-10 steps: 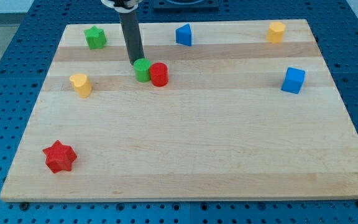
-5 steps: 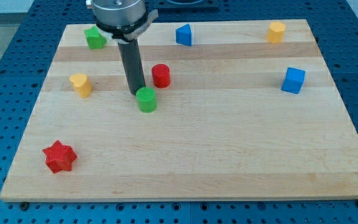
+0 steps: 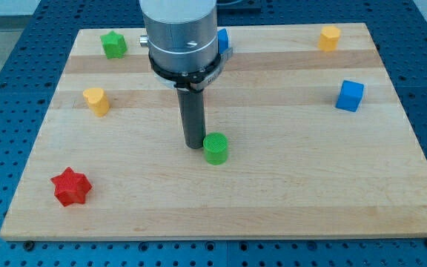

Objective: Slide green circle towards bottom center

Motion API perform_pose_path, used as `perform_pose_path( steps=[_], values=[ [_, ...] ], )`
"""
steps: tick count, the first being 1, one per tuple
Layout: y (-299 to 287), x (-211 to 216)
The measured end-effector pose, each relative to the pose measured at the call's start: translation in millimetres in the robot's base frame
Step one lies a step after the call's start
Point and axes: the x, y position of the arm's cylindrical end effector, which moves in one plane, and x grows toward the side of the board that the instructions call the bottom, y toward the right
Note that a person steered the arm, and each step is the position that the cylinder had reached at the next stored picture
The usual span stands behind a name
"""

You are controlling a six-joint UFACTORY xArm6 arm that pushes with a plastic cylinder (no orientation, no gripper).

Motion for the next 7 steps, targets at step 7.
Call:
perform_pose_path(
  steps=[7],
  values=[
    [50.1,37.1]
  ],
)
